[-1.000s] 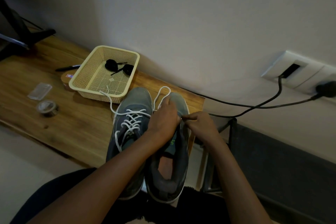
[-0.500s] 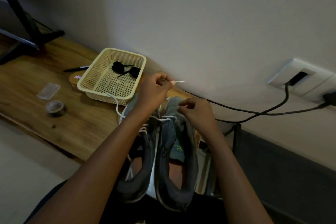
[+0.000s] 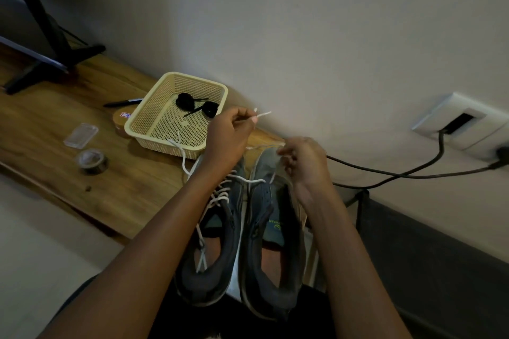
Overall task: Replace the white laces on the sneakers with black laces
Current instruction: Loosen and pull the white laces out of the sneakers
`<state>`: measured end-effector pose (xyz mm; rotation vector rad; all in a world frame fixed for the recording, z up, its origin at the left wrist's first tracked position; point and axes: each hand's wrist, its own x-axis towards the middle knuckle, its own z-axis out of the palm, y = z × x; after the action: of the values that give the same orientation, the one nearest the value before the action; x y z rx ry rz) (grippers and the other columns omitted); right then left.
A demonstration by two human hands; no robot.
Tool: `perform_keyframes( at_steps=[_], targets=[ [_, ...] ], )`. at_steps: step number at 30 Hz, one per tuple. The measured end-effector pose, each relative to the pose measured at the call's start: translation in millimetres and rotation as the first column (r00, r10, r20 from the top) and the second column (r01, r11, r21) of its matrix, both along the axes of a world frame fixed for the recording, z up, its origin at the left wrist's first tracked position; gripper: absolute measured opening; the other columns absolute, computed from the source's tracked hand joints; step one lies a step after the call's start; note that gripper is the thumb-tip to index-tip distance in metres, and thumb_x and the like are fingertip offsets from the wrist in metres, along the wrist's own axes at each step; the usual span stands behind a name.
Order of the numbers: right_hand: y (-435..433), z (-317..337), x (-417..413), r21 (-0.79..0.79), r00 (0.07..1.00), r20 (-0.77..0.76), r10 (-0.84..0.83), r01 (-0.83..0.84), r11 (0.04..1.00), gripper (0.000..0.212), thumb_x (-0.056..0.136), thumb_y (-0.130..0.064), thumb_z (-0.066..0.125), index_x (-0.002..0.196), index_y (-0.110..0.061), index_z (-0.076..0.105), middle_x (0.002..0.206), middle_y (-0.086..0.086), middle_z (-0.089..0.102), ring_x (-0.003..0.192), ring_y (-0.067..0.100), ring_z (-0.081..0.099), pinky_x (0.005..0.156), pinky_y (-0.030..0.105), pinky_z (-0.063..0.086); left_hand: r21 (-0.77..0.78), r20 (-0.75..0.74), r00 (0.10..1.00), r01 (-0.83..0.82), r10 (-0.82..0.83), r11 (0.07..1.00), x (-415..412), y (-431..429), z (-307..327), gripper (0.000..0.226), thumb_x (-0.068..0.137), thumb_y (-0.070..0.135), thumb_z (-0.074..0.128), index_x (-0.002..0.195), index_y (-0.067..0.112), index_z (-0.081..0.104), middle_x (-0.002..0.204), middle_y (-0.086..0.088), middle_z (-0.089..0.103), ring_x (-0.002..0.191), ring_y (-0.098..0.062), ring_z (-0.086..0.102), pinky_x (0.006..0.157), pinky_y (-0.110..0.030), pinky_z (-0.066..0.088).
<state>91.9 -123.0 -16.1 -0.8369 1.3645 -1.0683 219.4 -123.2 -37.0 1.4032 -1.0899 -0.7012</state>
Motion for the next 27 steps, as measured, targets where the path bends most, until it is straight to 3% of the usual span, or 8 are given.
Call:
perform_keyframes(
  at_steps=[4, 6, 9, 16, 18, 20, 22, 27],
  targets=[
    [-13, 1, -13, -0.157, 0.959, 0.166, -0.228, 0.254, 0.954, 0.022, 0.081, 0.011, 0.047, 0.08, -0.009, 0.055, 0.075, 0.012, 0.06, 0.058, 0.015, 0.056, 0.051, 0.017, 0.042, 0.08, 0.142, 0.989, 0.021, -0.032, 0.997, 2, -1, -2, 0.022, 0.092, 0.011, 0.059, 0.112, 0.007, 0.067, 0.101, -0.007, 0.07, 0.094, -0.014, 0.064, 0.083, -0.021, 0.048],
    [-17, -12, -19, -0.208, 0.976, -0.135, -0.171, 0.141, 0.968, 0.021, 0.083, 0.005, 0.052, 0.094, -0.007, 0.063, 0.092, 0.013, 0.064, 0.084, 0.024, 0.061, 0.074, 0.028, 0.051, 0.179, 0.272, 0.954, 0.074, -0.122, 0.981, 3, 1, -6, 0.032, 0.093, 0.011, 0.056, 0.124, 0.01, 0.061, 0.116, -0.008, 0.067, 0.106, -0.017, 0.062, 0.093, -0.026, 0.046],
    [-17, -29, -24, -0.155, 0.834, -0.551, -0.017, -0.083, 0.984, 0.034, 0.081, -0.001, 0.057, 0.115, -0.002, 0.064, 0.115, 0.015, 0.063, 0.109, 0.028, 0.057, 0.099, 0.039, 0.044, 0.343, 0.467, 0.845, 0.097, -0.26, 0.934, 0, 5, -11, 0.051, 0.092, 0.019, 0.056, 0.141, 0.021, 0.043, 0.126, -0.005, 0.062, 0.119, -0.022, 0.056, 0.102, -0.043, 0.041],
    [-8, -31, -41, -0.187, 0.464, -0.884, 0.047, -0.446, 0.875, 0.01, 0.074, -0.013, 0.071, 0.083, -0.018, 0.07, 0.119, 0.002, 0.055, 0.118, 0.027, 0.04, 0.08, 0.019, 0.019, 0.364, 0.541, 0.769, 0.15, -0.339, 0.919, -10, 8, -1, 0.088, 0.084, 0.028, 0.067, 0.149, 0.039, 0.01, 0.153, -0.005, 0.027, 0.136, -0.029, 0.035, 0.109, -0.053, 0.029],
    [-3, -31, -41, -0.095, 0.355, -0.927, 0.119, -0.53, 0.842, 0.005, 0.075, -0.02, 0.073, 0.079, -0.023, 0.071, 0.122, -0.005, 0.054, 0.12, 0.025, 0.034, 0.09, 0.027, 0.026, 0.449, 0.574, 0.708, 0.147, -0.411, 0.881, -9, 6, -5, 0.073, 0.084, 0.033, 0.067, 0.144, 0.042, 0.026, 0.155, -0.003, 0.022, 0.142, -0.028, 0.024, 0.112, -0.055, 0.021],
    [0, -31, -40, -0.009, 0.261, -0.949, 0.176, -0.579, 0.815, 0.005, 0.077, -0.025, 0.072, 0.082, -0.026, 0.072, 0.125, -0.008, 0.052, 0.121, 0.025, 0.031, 0.095, 0.034, 0.031, 0.467, 0.603, 0.658, 0.167, -0.451, 0.868, -7, 4, -13, 0.027, 0.081, 0.039, 0.068, 0.106, 0.048, 0.06, 0.138, 0.004, 0.046, 0.134, -0.027, 0.036, 0.11, -0.056, 0.021],
    [2, -31, -39, 0.026, 0.242, -0.947, 0.211, -0.597, 0.801, 0.008, 0.078, -0.026, 0.072, 0.086, -0.025, 0.071, 0.124, -0.008, 0.051, 0.122, 0.025, 0.031, 0.095, 0.036, 0.032, 0.522, 0.582, 0.607, 0.232, -0.542, 0.821, -8, 3, -19, 0.011, 0.078, 0.043, 0.069, 0.073, 0.05, 0.061, 0.12, 0.009, 0.058, 0.127, -0.025, 0.043, 0.108, -0.06, 0.019],
    [5, -33, -33, 0.021, 0.231, -0.951, 0.205, -0.613, 0.79, 0.014, 0.085, -0.024, 0.065, 0.096, -0.017, 0.069, 0.126, -0.003, 0.051, 0.12, 0.025, 0.03, 0.092, 0.036, 0.031, 0.647, 0.48, 0.54, 0.314, -0.692, 0.694, -10, 10, -18, 0.042, 0.075, 0.062, 0.064, 0.114, 0.047, 0.062, 0.141, 0.015, 0.044, 0.136, -0.016, 0.034, 0.106, -0.065, -0.01]
  ],
)
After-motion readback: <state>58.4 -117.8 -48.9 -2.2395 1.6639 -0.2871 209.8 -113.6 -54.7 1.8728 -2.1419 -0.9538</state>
